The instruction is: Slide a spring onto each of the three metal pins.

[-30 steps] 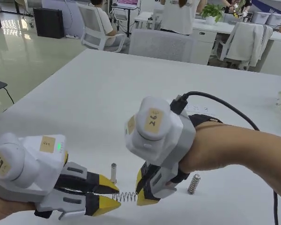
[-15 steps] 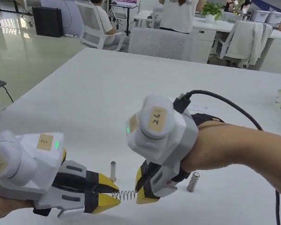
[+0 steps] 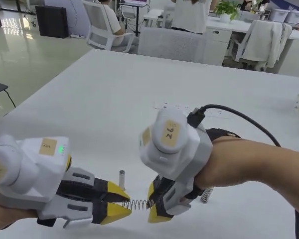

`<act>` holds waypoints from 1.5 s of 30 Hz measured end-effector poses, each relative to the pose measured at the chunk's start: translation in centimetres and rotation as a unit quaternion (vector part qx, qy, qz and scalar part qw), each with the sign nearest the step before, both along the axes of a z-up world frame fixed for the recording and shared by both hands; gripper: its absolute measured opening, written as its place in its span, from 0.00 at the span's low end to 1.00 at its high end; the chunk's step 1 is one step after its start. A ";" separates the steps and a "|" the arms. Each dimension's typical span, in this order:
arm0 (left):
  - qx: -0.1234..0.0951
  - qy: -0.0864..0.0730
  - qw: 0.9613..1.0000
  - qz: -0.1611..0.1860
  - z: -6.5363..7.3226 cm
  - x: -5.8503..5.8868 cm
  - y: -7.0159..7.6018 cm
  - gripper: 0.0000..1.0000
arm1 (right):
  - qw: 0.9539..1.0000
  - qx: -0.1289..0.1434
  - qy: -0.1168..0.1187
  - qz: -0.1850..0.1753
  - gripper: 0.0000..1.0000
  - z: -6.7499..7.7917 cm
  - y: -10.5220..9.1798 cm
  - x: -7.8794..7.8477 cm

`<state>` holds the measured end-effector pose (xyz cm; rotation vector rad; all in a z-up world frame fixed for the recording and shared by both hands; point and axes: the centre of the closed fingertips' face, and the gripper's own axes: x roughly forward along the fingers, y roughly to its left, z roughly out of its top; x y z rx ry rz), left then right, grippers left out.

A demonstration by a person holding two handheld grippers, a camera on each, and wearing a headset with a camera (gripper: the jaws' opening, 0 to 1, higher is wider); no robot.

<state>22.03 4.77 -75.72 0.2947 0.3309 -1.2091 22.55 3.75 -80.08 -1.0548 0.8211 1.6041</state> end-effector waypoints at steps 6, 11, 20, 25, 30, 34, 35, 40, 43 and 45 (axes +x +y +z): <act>-0.002 -0.003 1.000 0.002 0.3 0.0 0.0 0.02 | 1.000 0.005 0.000 -0.003 0.11 0.1 0.2 0.1; -0.003 -0.003 1.000 0.004 0.3 0.0 0.1 0.02 | 1.000 0.006 0.003 -0.005 0.09 0.1 0.2 0.0; 0.005 -0.004 1.000 0.005 0.0 0.1 0.1 0.02 | 1.000 0.013 -0.003 -0.008 0.09 1.1 0.5 0.0; 0.013 0.002 1.000 0.002 -0.5 0.0 0.0 0.02 | 1.000 0.021 -0.002 -0.005 0.09 1.9 0.8 -0.2; 0.018 0.003 1.000 -0.002 -0.8 -0.1 -0.2 0.02 | 1.000 0.030 -0.001 0.000 0.09 2.5 1.3 -0.4; 0.018 0.004 1.000 -0.005 -0.8 -0.2 -0.3 0.02 | 0.999 0.036 -0.001 0.004 0.09 3.0 1.8 -0.6; 0.018 0.004 1.000 -0.006 -0.8 -0.2 -0.3 0.02 | 0.999 0.038 -0.002 0.005 0.09 3.1 1.8 -0.7; 0.017 0.006 1.000 -0.010 -0.8 -0.3 -0.5 0.02 | 0.999 0.044 -0.003 0.011 0.09 3.6 2.4 -1.0; 0.017 0.006 1.000 -0.011 -0.9 -0.2 -0.5 0.02 | 0.999 0.044 -0.004 0.016 0.09 3.7 2.7 -1.2; 0.016 0.007 1.000 -0.011 -1.0 -0.1 -0.4 0.02 | 0.999 0.042 -0.004 0.018 0.09 3.7 2.8 -1.2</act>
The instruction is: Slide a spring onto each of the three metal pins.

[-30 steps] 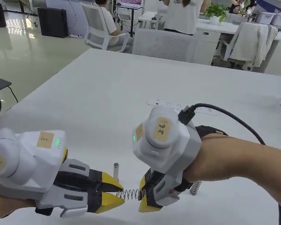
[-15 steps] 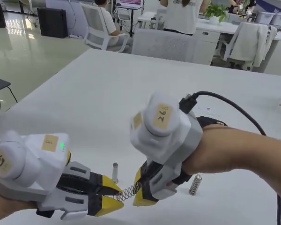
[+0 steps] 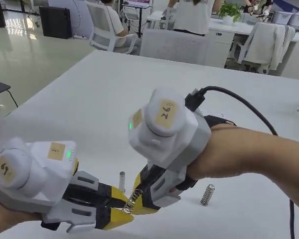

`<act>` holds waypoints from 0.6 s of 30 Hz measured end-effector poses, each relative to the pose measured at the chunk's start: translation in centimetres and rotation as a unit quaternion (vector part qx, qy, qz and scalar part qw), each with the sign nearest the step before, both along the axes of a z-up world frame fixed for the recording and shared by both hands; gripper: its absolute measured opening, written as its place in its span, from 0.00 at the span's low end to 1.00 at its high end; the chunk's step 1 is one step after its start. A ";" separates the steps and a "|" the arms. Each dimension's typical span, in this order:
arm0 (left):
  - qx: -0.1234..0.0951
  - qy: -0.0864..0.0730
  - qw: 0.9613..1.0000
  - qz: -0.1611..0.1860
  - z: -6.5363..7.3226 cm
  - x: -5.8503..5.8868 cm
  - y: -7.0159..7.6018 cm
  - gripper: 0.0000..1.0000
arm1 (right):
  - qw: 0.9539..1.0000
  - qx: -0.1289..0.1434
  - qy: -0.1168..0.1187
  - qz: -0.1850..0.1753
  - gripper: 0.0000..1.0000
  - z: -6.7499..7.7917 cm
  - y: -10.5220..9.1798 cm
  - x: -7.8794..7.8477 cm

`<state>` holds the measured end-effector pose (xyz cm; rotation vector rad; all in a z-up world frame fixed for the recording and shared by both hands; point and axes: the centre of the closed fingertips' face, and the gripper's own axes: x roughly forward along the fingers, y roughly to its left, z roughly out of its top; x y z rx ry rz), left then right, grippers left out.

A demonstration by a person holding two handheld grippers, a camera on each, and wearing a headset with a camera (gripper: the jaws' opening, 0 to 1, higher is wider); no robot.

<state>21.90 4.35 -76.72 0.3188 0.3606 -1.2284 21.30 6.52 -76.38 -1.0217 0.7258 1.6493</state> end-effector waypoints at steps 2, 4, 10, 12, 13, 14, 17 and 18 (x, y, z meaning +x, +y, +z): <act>-0.001 0.000 1.000 0.000 0.0 0.0 0.0 0.02 | 1.000 -0.001 0.000 0.002 0.09 0.0 0.1 -0.1; -0.003 0.001 1.000 0.001 0.0 0.0 0.0 0.02 | 1.000 -0.001 -0.001 0.004 0.09 0.1 0.3 -0.1; -0.006 0.001 1.000 0.002 0.2 -0.1 -0.1 0.02 | 1.000 -0.004 -0.005 0.009 0.09 0.2 0.5 -0.1; -0.007 0.001 1.000 0.003 0.3 -0.1 -0.1 0.02 | 1.000 -0.005 -0.006 0.009 0.09 0.2 0.5 -0.1; -0.007 0.001 1.000 0.003 0.3 -0.1 -0.1 0.02 | 1.000 -0.005 -0.006 0.010 0.09 0.2 0.5 -0.1; -0.007 0.001 1.000 0.002 0.3 -0.1 -0.1 0.02 | 1.000 -0.006 -0.006 0.010 0.09 0.2 0.5 -0.1; -0.008 0.002 1.000 0.002 0.2 -0.1 -0.2 0.02 | 1.000 -0.006 -0.006 0.011 0.09 0.2 0.6 -0.2; -0.007 0.001 1.000 0.002 0.2 -0.1 -0.3 0.02 | 1.000 -0.007 -0.006 0.011 0.09 0.2 0.7 -0.2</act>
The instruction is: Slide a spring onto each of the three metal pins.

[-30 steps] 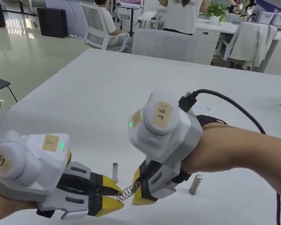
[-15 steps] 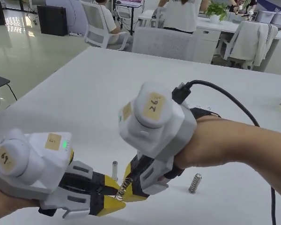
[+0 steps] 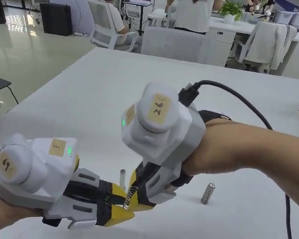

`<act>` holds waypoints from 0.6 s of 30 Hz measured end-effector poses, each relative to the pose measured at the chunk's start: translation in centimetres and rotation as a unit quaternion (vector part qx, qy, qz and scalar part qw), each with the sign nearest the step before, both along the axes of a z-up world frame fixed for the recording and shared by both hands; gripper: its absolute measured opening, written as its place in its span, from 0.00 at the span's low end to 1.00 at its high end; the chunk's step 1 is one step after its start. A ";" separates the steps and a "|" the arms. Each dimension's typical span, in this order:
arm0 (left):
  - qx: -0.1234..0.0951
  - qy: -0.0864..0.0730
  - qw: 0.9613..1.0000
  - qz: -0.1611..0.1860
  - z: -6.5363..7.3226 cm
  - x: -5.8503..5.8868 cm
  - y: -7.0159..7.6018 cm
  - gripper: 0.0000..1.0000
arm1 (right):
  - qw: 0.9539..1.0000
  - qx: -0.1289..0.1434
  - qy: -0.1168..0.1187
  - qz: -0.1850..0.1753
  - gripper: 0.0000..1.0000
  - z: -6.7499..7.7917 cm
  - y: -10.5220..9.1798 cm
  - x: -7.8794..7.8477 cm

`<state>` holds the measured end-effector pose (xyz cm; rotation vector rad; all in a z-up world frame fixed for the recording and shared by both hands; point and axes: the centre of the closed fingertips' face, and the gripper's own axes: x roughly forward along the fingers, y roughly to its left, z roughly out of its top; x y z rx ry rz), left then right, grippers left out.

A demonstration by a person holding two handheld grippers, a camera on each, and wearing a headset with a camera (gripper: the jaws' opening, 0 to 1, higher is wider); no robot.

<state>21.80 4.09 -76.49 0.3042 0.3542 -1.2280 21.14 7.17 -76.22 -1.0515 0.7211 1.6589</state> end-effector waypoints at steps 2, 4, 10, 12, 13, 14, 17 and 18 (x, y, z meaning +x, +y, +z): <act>0.001 0.000 1.000 0.000 0.0 0.0 0.0 0.02 | 1.000 -0.001 -0.001 0.001 0.09 -0.1 0.0 0.1; 0.001 -0.001 1.000 0.001 0.0 0.1 0.0 0.02 | 1.000 -0.001 -0.001 0.001 0.09 -0.1 0.1 0.1; 0.000 -0.002 1.000 0.008 0.1 0.3 0.3 0.02 | 1.000 -0.004 -0.003 0.003 0.09 -0.1 0.3 0.4; 0.000 0.000 1.000 0.011 0.0 0.4 0.4 0.04 | 1.000 -0.005 -0.005 0.003 0.09 -0.1 0.3 0.6; 0.000 0.001 1.000 0.013 0.0 0.4 0.5 0.05 | 1.000 -0.006 -0.006 0.002 0.09 -0.1 0.3 0.8; 0.000 0.001 1.000 0.014 0.0 0.4 0.6 0.06 | 1.000 -0.007 -0.007 0.002 0.09 -0.1 0.3 0.8; -0.001 0.006 1.000 0.020 -0.1 0.4 0.9 0.09 | 1.000 -0.010 -0.011 0.001 0.09 -0.1 0.2 1.2; -0.001 0.007 1.000 0.022 -0.2 0.5 1.1 0.10 | 1.000 -0.009 -0.011 0.000 0.09 -0.1 0.2 1.3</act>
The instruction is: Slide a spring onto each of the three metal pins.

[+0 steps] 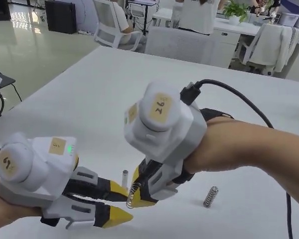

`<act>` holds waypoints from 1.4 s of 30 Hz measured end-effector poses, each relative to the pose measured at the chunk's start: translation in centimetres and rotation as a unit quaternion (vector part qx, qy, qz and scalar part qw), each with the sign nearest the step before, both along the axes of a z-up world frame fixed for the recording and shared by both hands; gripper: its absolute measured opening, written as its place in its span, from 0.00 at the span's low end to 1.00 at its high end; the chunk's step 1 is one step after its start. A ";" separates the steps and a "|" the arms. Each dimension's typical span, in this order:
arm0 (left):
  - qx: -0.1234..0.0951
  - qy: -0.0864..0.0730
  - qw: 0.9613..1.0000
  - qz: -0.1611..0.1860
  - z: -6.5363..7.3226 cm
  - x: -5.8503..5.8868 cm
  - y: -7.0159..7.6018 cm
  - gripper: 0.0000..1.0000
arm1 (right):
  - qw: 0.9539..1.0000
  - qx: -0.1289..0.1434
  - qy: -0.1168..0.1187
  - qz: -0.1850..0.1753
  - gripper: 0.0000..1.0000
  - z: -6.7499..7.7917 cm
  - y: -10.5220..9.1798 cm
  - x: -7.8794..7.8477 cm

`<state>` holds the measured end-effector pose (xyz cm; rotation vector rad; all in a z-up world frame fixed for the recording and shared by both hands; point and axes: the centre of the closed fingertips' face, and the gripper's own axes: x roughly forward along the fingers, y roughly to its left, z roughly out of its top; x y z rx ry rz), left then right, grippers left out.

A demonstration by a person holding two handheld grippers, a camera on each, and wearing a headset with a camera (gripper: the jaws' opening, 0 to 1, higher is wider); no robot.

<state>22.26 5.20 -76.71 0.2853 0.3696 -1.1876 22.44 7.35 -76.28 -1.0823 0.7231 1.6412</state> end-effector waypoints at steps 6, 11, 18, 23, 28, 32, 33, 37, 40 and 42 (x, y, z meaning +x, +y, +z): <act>-0.004 0.008 1.000 0.020 -0.4 0.5 0.9 0.20 | 1.000 0.000 -0.003 -0.005 0.09 0.1 -0.1 0.6; -0.007 0.012 0.999 0.038 -0.5 0.9 1.6 0.29 | 1.000 0.001 -0.005 -0.009 0.09 0.2 -0.2 0.9; -0.014 0.019 0.998 0.065 -0.8 1.3 2.7 0.39 | 1.000 0.001 -0.008 -0.014 0.09 0.3 -0.3 1.6; -0.017 0.019 0.996 0.085 -1.0 1.6 3.6 0.44 | 1.000 0.001 -0.010 -0.017 0.09 0.5 -0.3 2.1; -0.023 0.019 0.994 0.106 -1.0 2.0 4.6 0.49 | 1.000 0.003 -0.011 -0.020 0.09 0.8 -0.1 2.5; -0.028 0.018 0.992 0.119 -1.1 2.1 5.2 0.51 | 1.000 0.004 -0.013 -0.023 0.09 1.0 0.0 3.1; -0.029 0.018 0.992 0.122 -1.1 2.1 5.3 0.52 | 1.000 0.004 -0.015 -0.023 0.09 1.0 0.1 3.2; -0.029 0.019 0.991 0.129 -1.4 2.0 5.6 0.54 | 0.999 0.002 -0.022 -0.025 0.09 1.2 0.3 4.0; -0.030 0.021 0.990 0.133 -1.6 1.9 5.7 0.55 | 0.999 0.003 -0.031 -0.027 0.09 1.3 0.7 4.8; -0.030 0.021 0.990 0.135 -1.6 1.8 5.7 0.55 | 0.999 0.001 -0.033 -0.028 0.09 1.3 0.9 5.2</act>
